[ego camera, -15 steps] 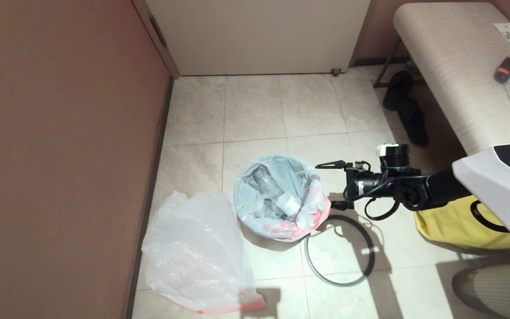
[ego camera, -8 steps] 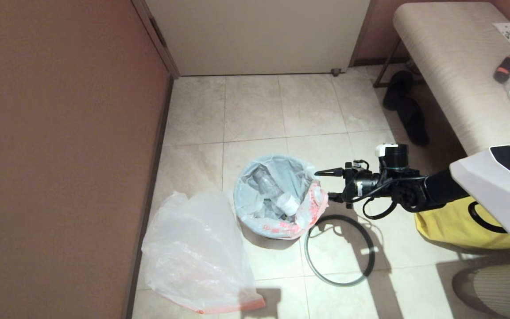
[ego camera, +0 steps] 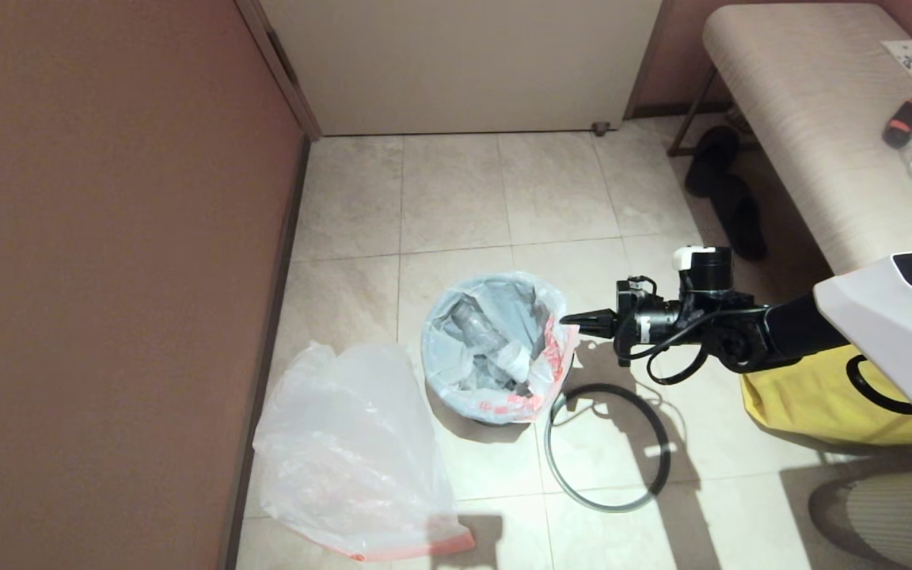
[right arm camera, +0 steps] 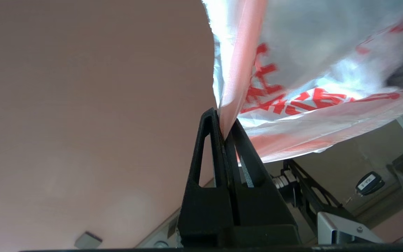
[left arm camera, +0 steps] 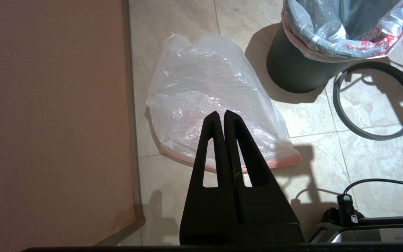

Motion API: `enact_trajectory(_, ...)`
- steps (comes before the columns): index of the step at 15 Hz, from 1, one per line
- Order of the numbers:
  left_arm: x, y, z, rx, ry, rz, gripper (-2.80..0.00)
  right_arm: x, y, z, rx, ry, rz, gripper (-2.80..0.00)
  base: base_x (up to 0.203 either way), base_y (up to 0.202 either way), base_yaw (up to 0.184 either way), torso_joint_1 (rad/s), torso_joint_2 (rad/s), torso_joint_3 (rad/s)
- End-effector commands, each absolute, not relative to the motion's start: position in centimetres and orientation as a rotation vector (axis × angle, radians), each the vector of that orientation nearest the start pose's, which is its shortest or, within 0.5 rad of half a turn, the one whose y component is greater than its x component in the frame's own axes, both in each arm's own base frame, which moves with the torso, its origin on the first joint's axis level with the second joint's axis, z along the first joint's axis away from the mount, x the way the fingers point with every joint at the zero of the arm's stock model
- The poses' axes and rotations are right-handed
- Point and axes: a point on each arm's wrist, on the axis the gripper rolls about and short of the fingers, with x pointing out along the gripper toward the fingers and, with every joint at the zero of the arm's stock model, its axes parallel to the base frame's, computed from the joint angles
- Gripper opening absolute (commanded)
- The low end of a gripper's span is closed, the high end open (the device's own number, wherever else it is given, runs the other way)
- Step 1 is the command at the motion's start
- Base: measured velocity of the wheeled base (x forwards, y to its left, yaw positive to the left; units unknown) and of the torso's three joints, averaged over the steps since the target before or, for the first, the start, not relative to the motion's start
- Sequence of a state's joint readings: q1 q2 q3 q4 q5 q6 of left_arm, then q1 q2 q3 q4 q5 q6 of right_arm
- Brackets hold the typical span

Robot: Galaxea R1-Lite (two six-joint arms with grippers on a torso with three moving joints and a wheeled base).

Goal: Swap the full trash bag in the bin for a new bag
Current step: Place the trash bag on the floor

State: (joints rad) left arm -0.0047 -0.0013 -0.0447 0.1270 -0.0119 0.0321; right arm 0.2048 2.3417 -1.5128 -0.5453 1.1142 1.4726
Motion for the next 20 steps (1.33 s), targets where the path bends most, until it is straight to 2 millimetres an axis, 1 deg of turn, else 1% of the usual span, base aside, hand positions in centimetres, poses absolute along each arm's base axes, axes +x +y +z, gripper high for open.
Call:
enact_trajectory(1, -2.7, 0.0, 7.5, 0.032, 0.083, -0.018, -2.80, 45.0, 12.2, 12.4, 1.345, 1.195, 0.900, -2.80, 0.000, 0.000, 0.000, 0.000, 0.00, 0.000)
enact_trajectory(4, -2.7, 0.0, 7.5, 0.032, 0.083, -0.018, -2.80, 43.7, 13.8, 15.6, 1.328, 1.180, 0.968, -2.80, 0.000, 0.000, 0.000, 0.000, 0.00, 0.000)
enact_trajectory(7, -2.7, 0.0, 7.5, 0.032, 0.083, -0.018, -2.80, 42.4, 13.8, 20.0, 1.320, 1.115, 1.038, -2.80, 0.000, 0.000, 0.000, 0.000, 0.00, 0.000)
enact_trajectory(10, -2.7, 0.0, 7.5, 0.032, 0.083, -0.018, -2.80, 40.7, 13.6, 23.7, 1.297, 1.053, 1.095, -2.80, 0.000, 0.000, 0.000, 0.000, 0.00, 0.000)
enact_trajectory(12, -2.7, 0.0, 7.5, 0.032, 0.083, -0.018, -2.80, 39.6, 14.2, 25.4, 1.281, 1.041, 1.133, -2.80, 0.000, 0.000, 0.000, 0.000, 0.00, 0.000)
enact_trajectory(13, -2.7, 0.0, 7.5, 0.032, 0.083, -0.018, -2.80, 38.8, 15.2, 26.0, 1.263, 1.046, 1.166, -2.80, 0.000, 0.000, 0.000, 0.000, 0.00, 0.000)
enact_trajectory(14, -2.7, 0.0, 7.5, 0.032, 0.083, -0.018, -2.80, 38.3, 15.5, 26.9, 1.251, 1.034, 1.188, -2.80, 0.000, 0.000, 0.000, 0.000, 0.00, 0.000)
enact_trajectory(15, -2.7, 0.0, 7.5, 0.032, 0.083, -0.018, -2.80, 37.8, 15.5, 27.6, 1.243, 1.017, 1.201, -2.80, 0.000, 0.000, 0.000, 0.000, 0.00, 0.000)
enact_trajectory(16, -2.7, 0.0, 7.5, 0.032, 0.083, -0.018, -2.80, 37.3, 15.2, 28.9, 1.229, 0.985, 1.224, -2.80, 0.000, 0.000, 0.000, 0.000, 0.00, 0.000)
enact_trajectory(18, -2.7, 0.0, 7.5, 0.032, 0.083, -0.018, -2.80, 36.9, 14.7, 30.4, 1.189, 0.918, 1.257, -2.80, 0.000, 0.000, 0.000, 0.000, 0.00, 0.000)
enact_trajectory(20, -2.7, 0.0, 7.5, 0.032, 0.083, -0.018, -2.80, 37.1, 14.2, 30.2, 1.125, 0.857, 1.259, -2.80, 0.000, 0.000, 0.000, 0.000, 0.00, 0.000)
